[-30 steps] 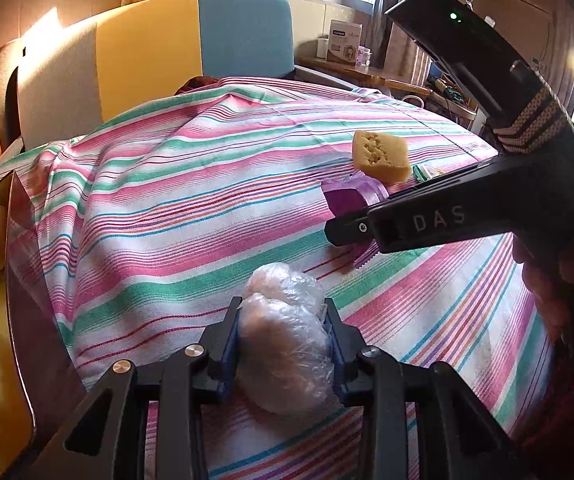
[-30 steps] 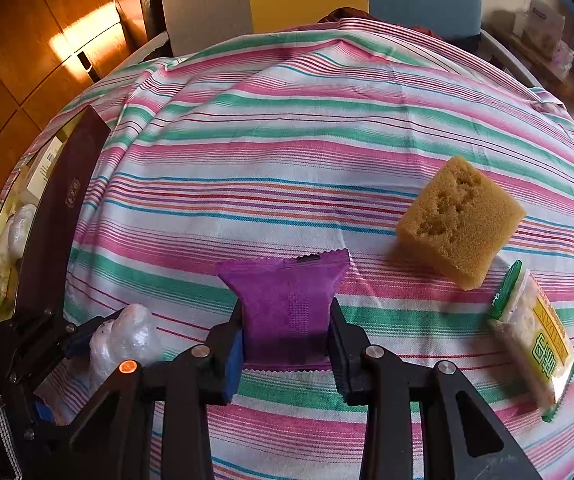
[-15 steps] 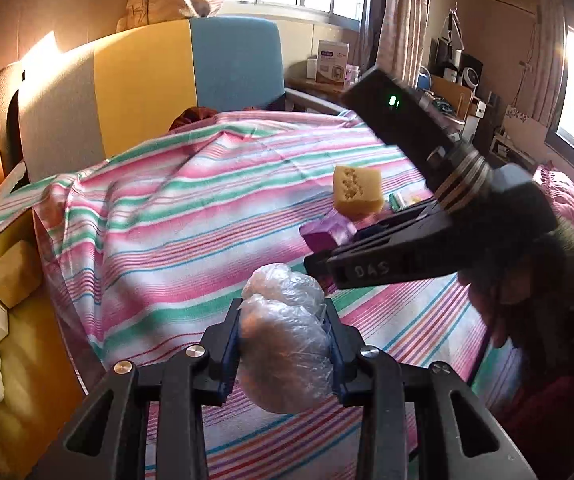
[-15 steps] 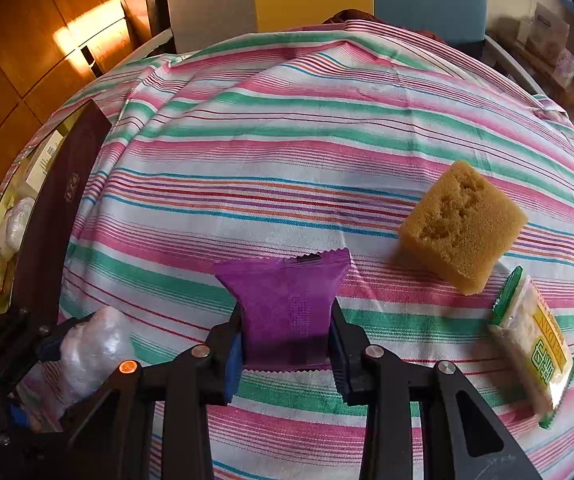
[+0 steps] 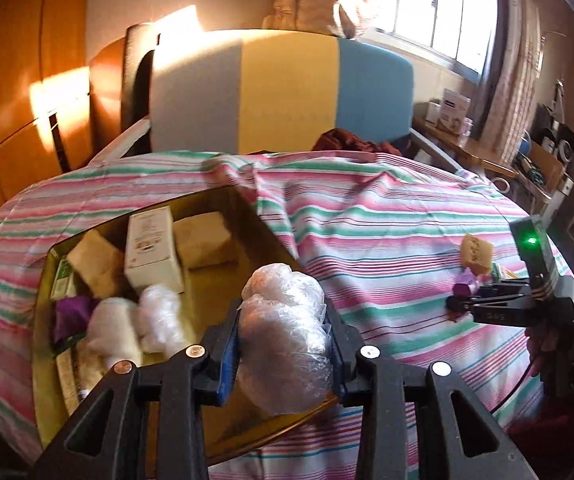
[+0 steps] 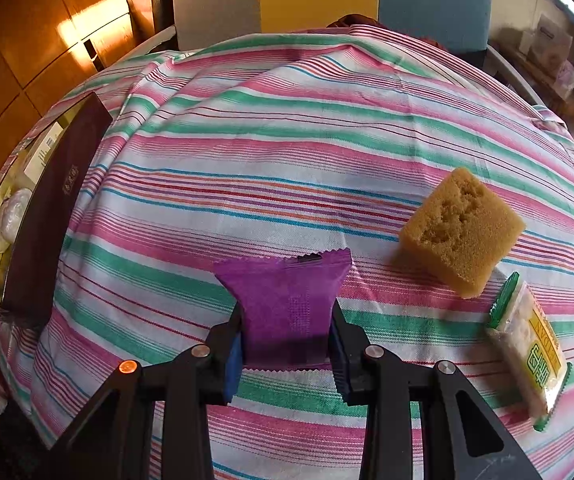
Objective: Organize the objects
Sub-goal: 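Carry the bundle into the gold tray and open the left gripper, then carry the purple packet into the tray and open the right gripper, then move both grippers back toward the yellow sponge and cracker packet, then grasp the WEIDAN cracker packet with the right gripper while the left grasps the yellow sponge, then lift the sponge with the left gripper while the right lifts the cracker packet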
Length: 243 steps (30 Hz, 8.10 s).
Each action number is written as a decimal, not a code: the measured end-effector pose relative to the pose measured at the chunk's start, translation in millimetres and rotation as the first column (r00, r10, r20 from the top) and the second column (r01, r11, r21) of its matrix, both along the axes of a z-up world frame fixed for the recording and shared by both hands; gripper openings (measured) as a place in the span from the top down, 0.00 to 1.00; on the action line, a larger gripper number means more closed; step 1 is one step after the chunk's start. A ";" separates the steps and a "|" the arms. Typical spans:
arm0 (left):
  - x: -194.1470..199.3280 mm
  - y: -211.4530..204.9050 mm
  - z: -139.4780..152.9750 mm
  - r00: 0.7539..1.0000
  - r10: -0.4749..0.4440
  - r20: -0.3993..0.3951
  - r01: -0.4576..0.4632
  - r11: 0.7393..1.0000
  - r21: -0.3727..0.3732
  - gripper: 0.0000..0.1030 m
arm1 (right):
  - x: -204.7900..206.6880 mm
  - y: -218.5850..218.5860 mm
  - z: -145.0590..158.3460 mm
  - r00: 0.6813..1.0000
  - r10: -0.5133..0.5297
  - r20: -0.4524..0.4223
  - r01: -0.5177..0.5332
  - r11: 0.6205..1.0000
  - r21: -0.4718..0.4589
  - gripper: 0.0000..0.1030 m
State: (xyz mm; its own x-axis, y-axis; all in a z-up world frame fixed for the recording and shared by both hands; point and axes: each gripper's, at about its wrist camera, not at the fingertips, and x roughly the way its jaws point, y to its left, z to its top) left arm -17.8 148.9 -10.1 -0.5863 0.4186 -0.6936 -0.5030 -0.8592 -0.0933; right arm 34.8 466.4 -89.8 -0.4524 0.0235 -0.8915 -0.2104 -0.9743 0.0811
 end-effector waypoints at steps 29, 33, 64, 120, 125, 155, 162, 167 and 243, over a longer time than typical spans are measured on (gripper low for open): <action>-40.5 -81.7 -68.4 0.945 0.175 0.278 -0.176 0.984 -0.024 0.58 | 1.0 -4.3 -1.4 1.000 -0.006 -0.006 0.006 1.000 0.018 0.64; -38.5 -89.9 -66.7 0.945 0.204 0.257 -0.201 0.979 -0.036 0.57 | 0.5 -4.0 -1.4 1.000 -0.005 -0.006 0.005 1.000 0.017 0.64; -7.1 -117.8 -8.2 0.964 0.265 0.006 -0.264 0.964 -0.032 0.57 | -28.8 -166.3 86.0 0.951 0.183 -0.250 -0.215 0.971 -0.108 0.65; 3.2 -39.2 8.3 0.999 0.053 -0.010 -0.053 0.996 -0.067 0.57 | 45.6 -22.0 94.6 0.964 -0.149 -0.221 0.129 0.986 -0.103 0.33; 10.3 -0.4 7.7 0.999 -0.045 0.007 0.045 0.997 -0.068 0.57 | 81.7 52.6 92.3 0.942 -0.285 -0.180 0.280 0.959 -0.054 0.30; 24.8 196.7 -35.6 0.900 -0.386 0.203 0.406 0.911 -0.067 0.57 | 86.1 142.8 6.7 0.978 -0.173 0.113 0.170 0.985 0.039 0.55; 21.3 267.8 -52.2 0.829 -0.487 0.273 0.512 0.859 -0.023 0.38 | 94.0 154.3 4.3 0.954 -0.267 0.133 0.256 0.962 0.096 0.54; 21.6 313.3 -56.0 0.797 -0.550 0.249 0.576 0.816 -0.040 0.30 | 88.3 161.9 4.2 0.951 -0.278 0.135 0.270 0.960 0.077 0.53; 66.0 147.0 -53.2 0.933 -0.359 -0.009 0.359 0.932 -0.046 0.48 | 23.6 14.1 -4.4 1.000 -0.023 0.017 0.022 0.999 0.044 0.51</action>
State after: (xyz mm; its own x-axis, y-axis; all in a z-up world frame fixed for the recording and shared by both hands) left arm 48.1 295.8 -63.4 -0.4147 0.5733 -0.7066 -0.7799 -0.6241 -0.0486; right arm 58.5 480.6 -94.3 -0.4360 0.0730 -0.8970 -0.2336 -0.9717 0.0344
